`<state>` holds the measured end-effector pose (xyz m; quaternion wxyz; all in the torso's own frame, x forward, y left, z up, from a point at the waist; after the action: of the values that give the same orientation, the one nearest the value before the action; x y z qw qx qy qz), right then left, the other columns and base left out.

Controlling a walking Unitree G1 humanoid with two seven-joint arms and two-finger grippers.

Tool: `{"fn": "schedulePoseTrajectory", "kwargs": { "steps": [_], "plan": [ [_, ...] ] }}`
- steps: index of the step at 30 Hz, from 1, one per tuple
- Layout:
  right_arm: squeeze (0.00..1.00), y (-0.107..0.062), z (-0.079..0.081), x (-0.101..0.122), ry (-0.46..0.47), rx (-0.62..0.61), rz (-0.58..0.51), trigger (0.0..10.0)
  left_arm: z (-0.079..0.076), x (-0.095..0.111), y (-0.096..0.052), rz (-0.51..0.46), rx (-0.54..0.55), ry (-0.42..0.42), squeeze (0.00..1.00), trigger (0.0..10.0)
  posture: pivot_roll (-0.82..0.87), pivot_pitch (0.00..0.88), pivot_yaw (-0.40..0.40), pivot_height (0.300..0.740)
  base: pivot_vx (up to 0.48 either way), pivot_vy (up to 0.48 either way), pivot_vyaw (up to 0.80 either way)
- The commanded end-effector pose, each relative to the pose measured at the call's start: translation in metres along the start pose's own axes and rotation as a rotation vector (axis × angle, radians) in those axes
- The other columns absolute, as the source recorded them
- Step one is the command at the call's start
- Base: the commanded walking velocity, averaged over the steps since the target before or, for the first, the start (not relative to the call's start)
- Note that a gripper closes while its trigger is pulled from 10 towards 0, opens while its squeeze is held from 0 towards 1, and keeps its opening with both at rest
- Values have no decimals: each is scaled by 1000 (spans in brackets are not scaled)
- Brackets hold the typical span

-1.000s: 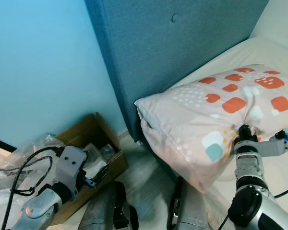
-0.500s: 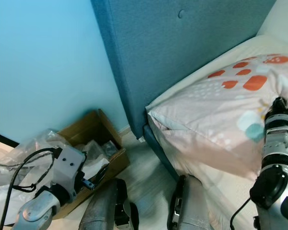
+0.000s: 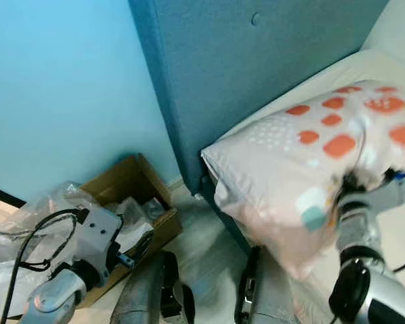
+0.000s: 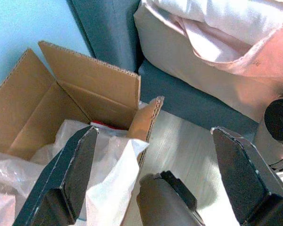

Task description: Clean up the room

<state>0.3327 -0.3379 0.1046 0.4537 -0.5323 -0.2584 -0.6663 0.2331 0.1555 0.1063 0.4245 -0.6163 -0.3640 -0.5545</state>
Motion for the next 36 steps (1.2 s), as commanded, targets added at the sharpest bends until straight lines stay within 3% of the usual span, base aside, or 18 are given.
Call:
{"fn": "schedulePoseTrajectory", "kwargs": {
  "steps": [1, 4, 13, 15, 17, 21, 22, 23, 24, 25, 26, 27, 28, 30, 31, 32, 34, 36],
  "plan": [
    [1000, 1, -2, 8, -40, -9, -38, 10000, 0, -11, -3, 51, 9, -4, 0, 10000, 205, 346, 19, 605, 0, 0, 0],
    [1000, 6, -1, 37, -102, -30, -139, 10000, 2, -9, 4, 36, 11, -14, 0, 10000, 184, 320, 16, 605, 0, 0, 0],
    [1000, 12, 7, 83, -247, -71, -284, 10000, -5, -8, 20, 9, -10, -60, 0, 10000, 152, 266, -1, 605, 0, 0, 0],
    [1000, 12, 7, 83, -247, -71, -284, 10000, -5, -8, 20, 9, -10, -60, 0, 10000, 152, 266, -1, 605, 0, 0, 0],
    [1000, 13, 13, 89, -371, -87, -298, 10000, -11, -8, 29, -7, -31, -95, 0, 10000, 131, 222, -11, 605, 0, 0, 0],
    [1000, 13, 15, 88, -411, -92, -291, 10000, -13, -8, 33, -12, -41, -108, 0, 10000, 128, 214, -11, 605, 0, 0, 0],
    [941, 13, 26, 81, -422, -42, -282, 10000, -14, -7, 38, -20, -50, -124, 0, 10000, 107, 181, -13, 605, 0, 0, 0],
    [941, 13, 26, 81, -422, -42, -282, 10000, -14, -7, 38, -20, -50, -124, 0, 10000, 107, 181, -13, 605, 0, 0, 0],
    [502, 13, 35, 75, -418, -3, -276, 10000, -14, -7, 41, -24, -55, -134, 0, 10000, 104, 176, -13, 605, 0, 0, 0],
    [502, 13, 48, 68, -383, 62, -268, 10000, -12, -7, 46, -27, -53, -139, 0, 10000, 91, 157, -16, 605, 0, 0, 0],
    [0, 12, 65, 52, -343, 151, -221, 10000, -7, -7, 50, -35, -35, -153, 0, 10000, 77, 138, -17, 605, 0, 0, 0],
    [0, 12, 65, 52, -343, 151, -221, 10000, -7, -7, 50, -35, -35, -153, 0, 10000, 77, 138, -17, 605, 0, 0, 0],
    [0, 7, 85, 31, -292, 249, -163, 10000, 0, -7, 53, -46, 3, -176, 0, 10000, 67, 126, -17, 605, 0, 0, 0],
    [0, 7, 85, 31, -292, 249, -163, 10000, 0, -7, 53, -46, 3, -176, 0, 10000, 67, 126, -17, 605, 0, 0, 0],
    [0, 3, 98, 16, -257, 313, -123, 10000, 6, -6, 55, -54, 29, -193, 0, 10000, 65, 122, -18, 605, 0, 0, 0],
    [0, 3, 98, 16, -257, 313, -123, 10000, 6, -6, 55, -54, 29, -193, 0, 10000, 65, 122, -18, 605, 0, 0, 0],
    [0, -17, 125, -31, -189, 505, -7, 10000, 28, -11, 59, -67, 156, -282, 0, 10000, 40, 91, -21, 610, 0, 0, 0],
    [0, -17, 125, -31, -189, 505, -7, 10000, 28, -11, 59, -67, 156, -282, 0, 10000, 40, 91, -21, 610, 0, 0, 0]
  ]
}}
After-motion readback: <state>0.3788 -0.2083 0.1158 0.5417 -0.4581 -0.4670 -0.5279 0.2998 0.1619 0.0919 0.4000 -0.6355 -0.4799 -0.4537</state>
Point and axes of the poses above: a point about 5 cm out from each wrist's last joint towards the gripper, its own y axis pointing out of the wrist towards the gripper, its own x axis along the axis of the wrist's last joint, z = x × y, the point moved 1 cm from there along y, pointing out of the wrist towards the gripper, and after that the axes turned 14 degrees about -y, right-handed, at the moved point
